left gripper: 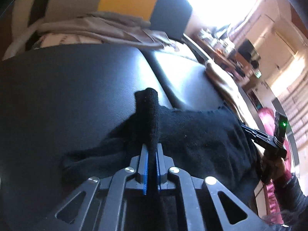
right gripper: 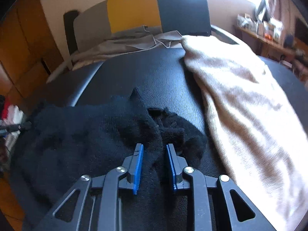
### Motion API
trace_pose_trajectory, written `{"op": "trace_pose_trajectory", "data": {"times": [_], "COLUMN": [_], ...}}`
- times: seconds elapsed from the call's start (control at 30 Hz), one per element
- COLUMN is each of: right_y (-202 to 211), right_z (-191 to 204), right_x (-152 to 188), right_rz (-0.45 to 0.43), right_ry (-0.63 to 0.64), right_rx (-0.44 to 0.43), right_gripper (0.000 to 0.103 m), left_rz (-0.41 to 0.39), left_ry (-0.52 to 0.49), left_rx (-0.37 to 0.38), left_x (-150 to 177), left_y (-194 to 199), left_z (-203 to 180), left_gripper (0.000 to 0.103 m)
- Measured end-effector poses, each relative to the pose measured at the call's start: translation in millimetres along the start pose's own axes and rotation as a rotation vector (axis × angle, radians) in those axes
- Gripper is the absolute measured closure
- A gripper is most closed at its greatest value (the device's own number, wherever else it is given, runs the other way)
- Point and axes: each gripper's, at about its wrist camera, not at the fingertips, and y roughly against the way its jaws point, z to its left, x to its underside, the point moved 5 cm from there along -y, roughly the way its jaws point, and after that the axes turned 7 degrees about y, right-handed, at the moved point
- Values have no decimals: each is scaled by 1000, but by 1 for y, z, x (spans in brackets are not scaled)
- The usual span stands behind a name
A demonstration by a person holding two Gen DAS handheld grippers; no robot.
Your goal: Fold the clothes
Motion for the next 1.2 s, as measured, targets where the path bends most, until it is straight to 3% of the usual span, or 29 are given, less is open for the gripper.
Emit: {"op": "trace_pose_trajectory", "data": {"times": [0.03,0.1,0.13,0.2,0.27,0.43,0.5,0.53,0.57,0.67,0.77,0.9,1.0,1.1,1.13,1.2], "right_y": [2,4,4,6,11,-4,-17,-23,-25,-10,21,52,30,-17,-28,-27], "right_z": [1,4,3,0,-3,-2,3,6,11,20,18,12,3,-13,-18,-24], "right_x": [-1,-2,-2,-4,-10,-26,-26,-27,-27,-33,-44,-62,-65,-53,-47,-40], "right_rz": [-1,-1,5,-4,-28,13,66,90,101,57,-29,-119,-77,51,84,62], "right_ry": [8,16,3,-22,-38,11,60,93,132,193,184,158,142,71,39,-17], "right_rx": [-7,-28,-60,-89,-112,-134,-107,-84,-52,-11,2,6,32,33,22,-7], "right_gripper": [89,87,84,62,62,62,69,91,96,96,96,96,96,95,95,89], "left_rz": [-14,-7,-8,-7,-3,7,11,13,15,-39,-165,-228,-181,-108,-102,-153], "left_ry": [11,22,30,32,23,-2,-11,-16,-21,-25,-2,13,37,75,85,133], "left_rx": [-7,-9,-5,-3,-4,-8,-9,-10,-11,4,35,-5,-73,-151,-167,-151], "left_x": [2,6,7,7,4,-2,-4,-6,-7,-8,-7,-9,-15,-18,-18,-16], "left_y": [2,3,3,2,-1,-8,-11,-13,-14,-2,32,44,23,-3,-7,6], "left_z": [2,6,8,8,6,0,-3,-4,-6,-11,-14,-8,2,15,18,18], "left_gripper": [99,98,98,91,79,72,74,78,90,99,99,99,98,91,88,84]}}
